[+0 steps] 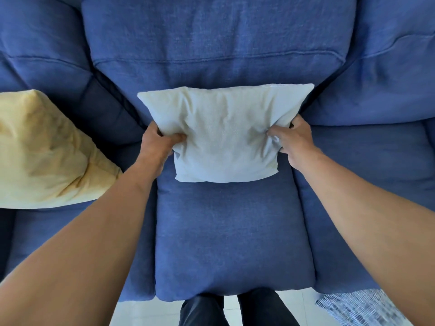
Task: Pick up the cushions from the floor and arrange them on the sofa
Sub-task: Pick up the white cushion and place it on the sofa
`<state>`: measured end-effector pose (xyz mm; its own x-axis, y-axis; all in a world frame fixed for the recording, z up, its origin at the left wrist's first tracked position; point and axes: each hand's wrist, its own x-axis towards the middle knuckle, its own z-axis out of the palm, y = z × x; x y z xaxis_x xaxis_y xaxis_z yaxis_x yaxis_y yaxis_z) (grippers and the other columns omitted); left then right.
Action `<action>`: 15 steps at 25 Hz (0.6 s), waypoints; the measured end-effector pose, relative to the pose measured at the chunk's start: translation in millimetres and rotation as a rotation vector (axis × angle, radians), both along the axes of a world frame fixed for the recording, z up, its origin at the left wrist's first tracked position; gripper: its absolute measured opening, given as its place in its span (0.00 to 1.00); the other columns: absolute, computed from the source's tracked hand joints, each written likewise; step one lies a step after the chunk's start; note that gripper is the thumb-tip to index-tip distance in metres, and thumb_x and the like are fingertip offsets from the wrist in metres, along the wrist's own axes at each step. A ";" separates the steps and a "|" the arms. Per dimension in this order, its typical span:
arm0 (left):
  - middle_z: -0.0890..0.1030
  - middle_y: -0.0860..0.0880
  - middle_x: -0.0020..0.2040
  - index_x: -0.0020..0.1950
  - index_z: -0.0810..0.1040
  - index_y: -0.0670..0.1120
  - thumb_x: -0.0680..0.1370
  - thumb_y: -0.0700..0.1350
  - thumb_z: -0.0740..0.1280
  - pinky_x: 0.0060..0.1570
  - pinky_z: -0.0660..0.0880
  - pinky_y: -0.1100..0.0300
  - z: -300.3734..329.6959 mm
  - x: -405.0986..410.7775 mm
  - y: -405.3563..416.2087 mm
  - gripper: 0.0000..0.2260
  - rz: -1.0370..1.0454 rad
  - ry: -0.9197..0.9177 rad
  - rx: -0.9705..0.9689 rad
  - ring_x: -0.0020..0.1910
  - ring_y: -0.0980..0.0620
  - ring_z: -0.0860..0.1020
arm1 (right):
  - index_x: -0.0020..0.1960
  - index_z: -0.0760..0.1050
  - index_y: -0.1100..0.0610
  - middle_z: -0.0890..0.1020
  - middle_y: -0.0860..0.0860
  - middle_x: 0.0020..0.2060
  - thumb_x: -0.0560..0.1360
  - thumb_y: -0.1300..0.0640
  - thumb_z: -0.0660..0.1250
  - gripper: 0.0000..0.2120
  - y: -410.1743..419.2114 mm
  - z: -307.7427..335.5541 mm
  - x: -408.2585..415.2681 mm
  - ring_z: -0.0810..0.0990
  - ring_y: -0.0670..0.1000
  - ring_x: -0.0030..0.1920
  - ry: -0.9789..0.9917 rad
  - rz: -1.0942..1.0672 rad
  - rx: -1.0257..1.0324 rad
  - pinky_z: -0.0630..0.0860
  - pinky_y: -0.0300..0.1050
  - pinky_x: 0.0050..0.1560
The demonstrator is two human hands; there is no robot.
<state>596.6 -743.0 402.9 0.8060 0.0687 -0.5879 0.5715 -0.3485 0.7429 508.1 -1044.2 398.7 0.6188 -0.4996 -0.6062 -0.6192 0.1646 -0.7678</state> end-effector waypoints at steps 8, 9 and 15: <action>0.85 0.49 0.54 0.62 0.78 0.48 0.73 0.48 0.78 0.59 0.83 0.45 -8.2 -26.7 8.5 0.19 0.026 0.018 0.188 0.52 0.44 0.83 | 0.60 0.79 0.53 0.83 0.49 0.47 0.63 0.58 0.69 0.25 2.9 -4.6 -16.0 0.82 0.55 0.48 0.138 0.081 -0.132 0.80 0.50 0.44; 0.85 0.49 0.57 0.65 0.78 0.48 0.73 0.50 0.79 0.61 0.83 0.45 -7.8 -26.4 9.3 0.23 0.006 0.044 0.202 0.55 0.44 0.84 | 0.58 0.79 0.51 0.82 0.49 0.47 0.64 0.56 0.68 0.22 2.5 -3.4 -16.3 0.81 0.55 0.47 0.166 0.093 -0.159 0.78 0.49 0.42; 0.82 0.52 0.59 0.73 0.76 0.46 0.80 0.50 0.70 0.57 0.76 0.54 29.1 -52.8 0.7 0.22 -0.145 0.045 0.300 0.56 0.50 0.78 | 0.66 0.79 0.57 0.85 0.55 0.62 0.76 0.54 0.71 0.19 14.6 37.5 -49.8 0.83 0.55 0.60 0.168 0.097 -0.268 0.79 0.52 0.65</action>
<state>543.7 -742.3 431.9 0.7936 0.1304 -0.5942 0.5300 -0.6279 0.5700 458.4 -1029.6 436.2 0.5734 -0.5988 -0.5591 -0.7440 -0.0948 -0.6614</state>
